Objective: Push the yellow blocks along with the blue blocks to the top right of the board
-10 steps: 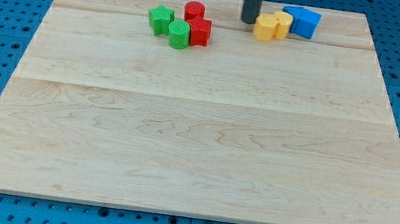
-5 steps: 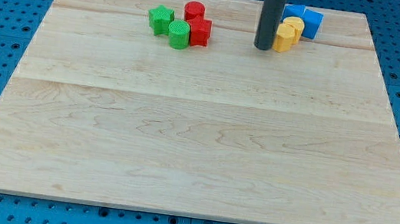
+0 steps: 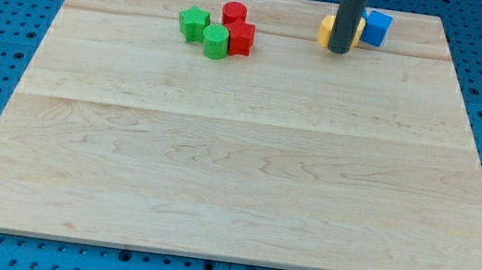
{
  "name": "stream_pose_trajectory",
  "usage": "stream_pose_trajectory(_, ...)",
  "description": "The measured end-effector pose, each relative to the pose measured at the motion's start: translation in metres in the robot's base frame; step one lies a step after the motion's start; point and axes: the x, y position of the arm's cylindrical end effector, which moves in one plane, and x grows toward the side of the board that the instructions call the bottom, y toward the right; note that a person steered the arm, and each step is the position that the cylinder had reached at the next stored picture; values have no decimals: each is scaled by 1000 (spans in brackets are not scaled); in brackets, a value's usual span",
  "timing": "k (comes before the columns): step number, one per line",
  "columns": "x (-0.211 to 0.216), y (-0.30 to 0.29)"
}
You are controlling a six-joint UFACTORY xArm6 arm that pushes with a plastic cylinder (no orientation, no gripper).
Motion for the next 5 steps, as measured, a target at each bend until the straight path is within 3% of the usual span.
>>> stream_pose_trajectory(2,1,-9)
stream_pose_trajectory(3,24,-51)
stream_pose_trajectory(5,-38,-59)
